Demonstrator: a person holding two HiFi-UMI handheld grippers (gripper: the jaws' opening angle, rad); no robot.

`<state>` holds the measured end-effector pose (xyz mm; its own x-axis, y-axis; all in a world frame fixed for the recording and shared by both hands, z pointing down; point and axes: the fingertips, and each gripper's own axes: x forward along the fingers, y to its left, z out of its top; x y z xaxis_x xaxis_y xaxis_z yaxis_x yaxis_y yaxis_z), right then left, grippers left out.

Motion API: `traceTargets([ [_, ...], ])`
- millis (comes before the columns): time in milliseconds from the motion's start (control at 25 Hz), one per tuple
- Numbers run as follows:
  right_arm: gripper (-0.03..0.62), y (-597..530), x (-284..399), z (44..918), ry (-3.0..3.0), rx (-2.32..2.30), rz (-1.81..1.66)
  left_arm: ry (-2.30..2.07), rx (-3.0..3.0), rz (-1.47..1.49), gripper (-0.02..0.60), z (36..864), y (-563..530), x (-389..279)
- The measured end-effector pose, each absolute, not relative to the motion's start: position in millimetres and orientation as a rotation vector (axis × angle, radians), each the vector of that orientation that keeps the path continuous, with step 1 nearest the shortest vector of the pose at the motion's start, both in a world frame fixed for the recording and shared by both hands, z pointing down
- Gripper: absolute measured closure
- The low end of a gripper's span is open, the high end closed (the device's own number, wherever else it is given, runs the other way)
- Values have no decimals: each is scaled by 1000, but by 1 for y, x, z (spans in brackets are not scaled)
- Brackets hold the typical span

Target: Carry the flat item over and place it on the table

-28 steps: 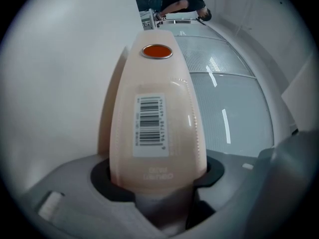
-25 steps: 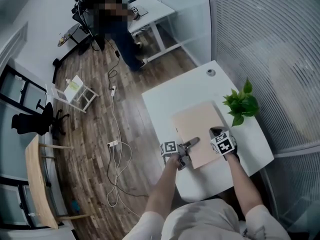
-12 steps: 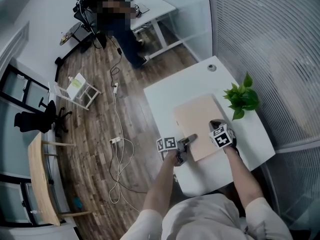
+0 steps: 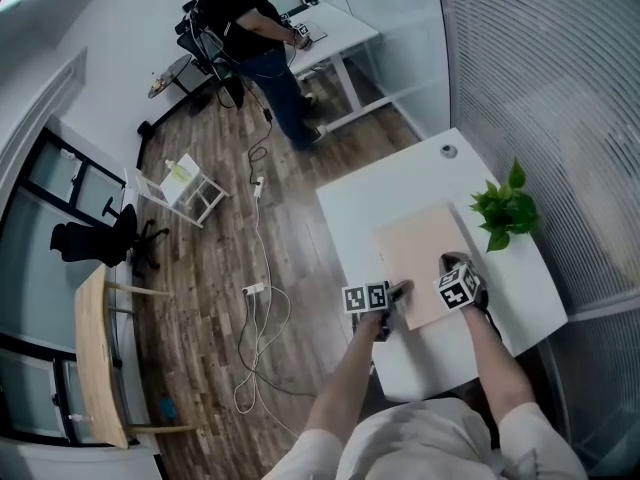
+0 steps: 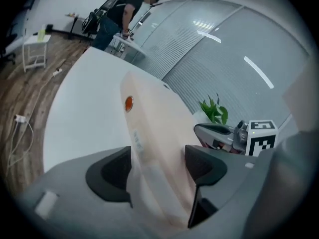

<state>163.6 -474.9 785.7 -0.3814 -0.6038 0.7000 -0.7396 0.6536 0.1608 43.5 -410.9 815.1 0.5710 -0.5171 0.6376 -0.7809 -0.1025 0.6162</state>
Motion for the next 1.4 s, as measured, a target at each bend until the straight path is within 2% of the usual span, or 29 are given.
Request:
traceTargets([
  [280,592,-477,159,788,-2122,1034,255,-1316,2040,706,238,793,-418,40],
  [480,592,-481,168,758,-2253,1063,455,-1434,2204,916,239,771,-427,46],
  [680,592,-453,195,682,-2416,1275,440,-1521,2340,689,255,714,-433,55],
  [1000,592,-396,219,655,-2371,1443,487,-1648,2313,326,264,639,-380,26],
  [1240,592,-340,233,635,-2353,1661,632,-1560,2328,213,264,610,-316,27],
  [1400,592,-308,230,633,-2341,1621,576,-1559,2298,165,264,610,-285,16],
])
